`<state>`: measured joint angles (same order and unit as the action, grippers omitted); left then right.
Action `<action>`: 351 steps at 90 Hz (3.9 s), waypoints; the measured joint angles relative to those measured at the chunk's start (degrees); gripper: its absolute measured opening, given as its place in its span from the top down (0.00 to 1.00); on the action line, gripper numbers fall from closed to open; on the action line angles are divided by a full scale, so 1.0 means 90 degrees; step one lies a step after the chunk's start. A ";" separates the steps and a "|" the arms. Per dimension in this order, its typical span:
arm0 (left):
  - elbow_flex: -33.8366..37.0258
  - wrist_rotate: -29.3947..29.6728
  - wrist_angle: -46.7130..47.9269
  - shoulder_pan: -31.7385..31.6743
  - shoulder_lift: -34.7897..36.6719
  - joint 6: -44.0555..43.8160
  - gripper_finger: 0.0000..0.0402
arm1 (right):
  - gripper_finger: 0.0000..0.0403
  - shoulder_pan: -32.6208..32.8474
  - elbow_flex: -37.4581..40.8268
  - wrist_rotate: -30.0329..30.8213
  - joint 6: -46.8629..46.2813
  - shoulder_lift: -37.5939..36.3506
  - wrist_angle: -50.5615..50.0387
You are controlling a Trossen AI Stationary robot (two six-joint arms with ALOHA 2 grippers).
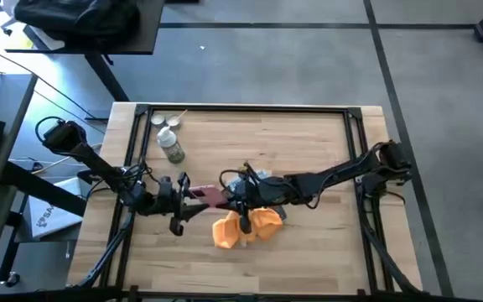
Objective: Apply microfiber cloth
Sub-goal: Wipe the front and back of the cellphone using the orange microfiber cloth
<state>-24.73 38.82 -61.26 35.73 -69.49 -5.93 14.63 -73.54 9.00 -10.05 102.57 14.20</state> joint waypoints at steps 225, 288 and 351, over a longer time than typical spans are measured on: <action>0.0005 0.0677 0.1679 -0.0110 0.0088 -0.3730 0.98 | 1.00 0.1535 -0.4762 0.5836 0.2354 0.0836 -0.7237; 0.0007 0.0103 0.1247 -0.0315 0.0002 -0.4523 0.98 | 1.00 0.0140 -0.2815 0.2452 0.3840 0.0847 -0.2835; 0.0017 -0.0103 0.1295 -0.0293 -0.0005 -0.4397 0.98 | 1.00 -0.0172 -0.2832 0.2868 0.4104 0.0828 -0.2533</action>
<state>-24.58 37.90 -49.61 33.09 -69.54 -45.51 13.09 -99.02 34.81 26.89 110.02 -8.60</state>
